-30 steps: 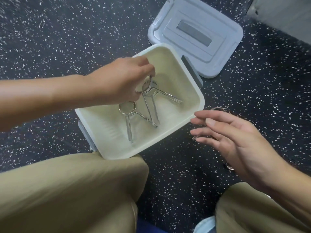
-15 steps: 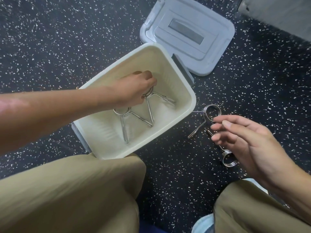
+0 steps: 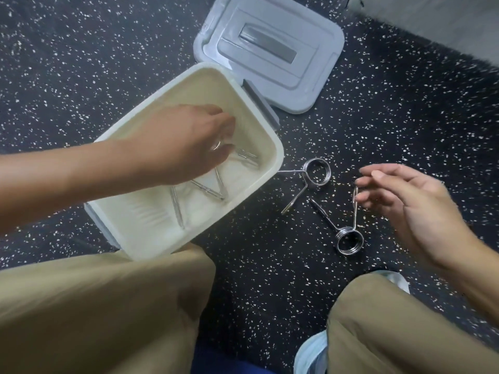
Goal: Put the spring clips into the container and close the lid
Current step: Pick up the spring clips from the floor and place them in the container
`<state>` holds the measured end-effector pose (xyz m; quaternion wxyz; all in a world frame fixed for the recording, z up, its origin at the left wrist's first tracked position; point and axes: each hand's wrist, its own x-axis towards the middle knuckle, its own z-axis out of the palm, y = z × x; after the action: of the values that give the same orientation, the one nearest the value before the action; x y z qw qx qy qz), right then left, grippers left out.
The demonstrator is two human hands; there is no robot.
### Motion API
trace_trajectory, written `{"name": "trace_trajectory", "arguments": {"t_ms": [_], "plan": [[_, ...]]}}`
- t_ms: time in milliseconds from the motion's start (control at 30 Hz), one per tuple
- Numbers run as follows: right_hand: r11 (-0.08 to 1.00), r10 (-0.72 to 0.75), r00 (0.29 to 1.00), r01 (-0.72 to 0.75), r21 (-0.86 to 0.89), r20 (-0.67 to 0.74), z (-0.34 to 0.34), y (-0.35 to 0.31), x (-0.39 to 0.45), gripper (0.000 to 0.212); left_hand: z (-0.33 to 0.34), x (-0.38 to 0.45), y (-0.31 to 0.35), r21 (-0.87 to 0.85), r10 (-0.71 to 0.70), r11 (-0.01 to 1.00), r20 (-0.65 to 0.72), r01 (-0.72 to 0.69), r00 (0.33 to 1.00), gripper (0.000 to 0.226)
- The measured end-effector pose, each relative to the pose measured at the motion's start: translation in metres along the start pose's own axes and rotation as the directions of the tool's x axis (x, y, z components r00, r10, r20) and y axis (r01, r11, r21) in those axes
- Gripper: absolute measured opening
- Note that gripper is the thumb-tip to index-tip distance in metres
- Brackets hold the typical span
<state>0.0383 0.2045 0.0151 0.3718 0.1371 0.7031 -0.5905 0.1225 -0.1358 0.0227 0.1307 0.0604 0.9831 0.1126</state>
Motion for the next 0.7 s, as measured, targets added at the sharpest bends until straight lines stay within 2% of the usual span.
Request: {"name": "trace_trajectory", "arguments": {"t_ms": [167,267,333,367,433,467,500,567,700], "plan": [[0.972,-0.037,0.996,0.016,-0.233,-0.085,-0.023,0.012,0.01,0.017,-0.035,0.013,0.054,-0.156,0.164,0.973,-0.048,-0.169,0.985,0.038],[0.863,-0.091,0.995,0.06,-0.502,-0.038,-0.03,0.029,0.012,0.012,-0.028,0.031,0.077,-0.141,0.261,0.954,-0.036,-0.264,0.965,0.038],[0.654,-0.158,0.982,0.181,-0.734,0.101,-0.033,0.04,0.011,0.009,-0.016,0.046,0.092,-0.103,0.32,0.942,-0.026,-0.32,0.947,0.034],[0.49,-0.191,0.959,0.279,-0.826,0.211,-0.034,0.045,0.011,0.013,-0.011,0.052,0.099,-0.085,0.352,0.933,-0.001,-0.351,0.936,0.033],[0.125,-0.211,0.87,0.476,-0.871,0.445,-0.034,0.055,0.016,0.027,0.001,0.063,0.111,-0.081,0.419,0.907,0.076,-0.414,0.905,0.03],[-0.009,-0.185,0.832,0.531,-0.847,0.524,-0.035,0.059,0.019,0.032,0.007,0.068,0.115,-0.068,0.446,0.895,0.133,-0.44,0.885,0.028],[-0.102,-0.156,0.806,0.562,-0.821,0.571,-0.034,0.064,0.023,0.033,0.014,0.073,0.118,-0.034,0.456,0.888,0.199,-0.459,0.867,0.026],[-0.216,-0.098,0.785,0.584,-0.783,0.612,-0.029,0.069,0.028,0.033,0.031,0.083,0.122,0.064,0.431,0.879,0.317,-0.472,0.845,0.023],[-0.351,0.01,0.761,0.61,-0.71,0.648,-0.021,0.072,0.035,0.024,0.058,0.097,0.128,0.241,0.343,0.841,0.456,-0.485,0.821,0.031]]}}
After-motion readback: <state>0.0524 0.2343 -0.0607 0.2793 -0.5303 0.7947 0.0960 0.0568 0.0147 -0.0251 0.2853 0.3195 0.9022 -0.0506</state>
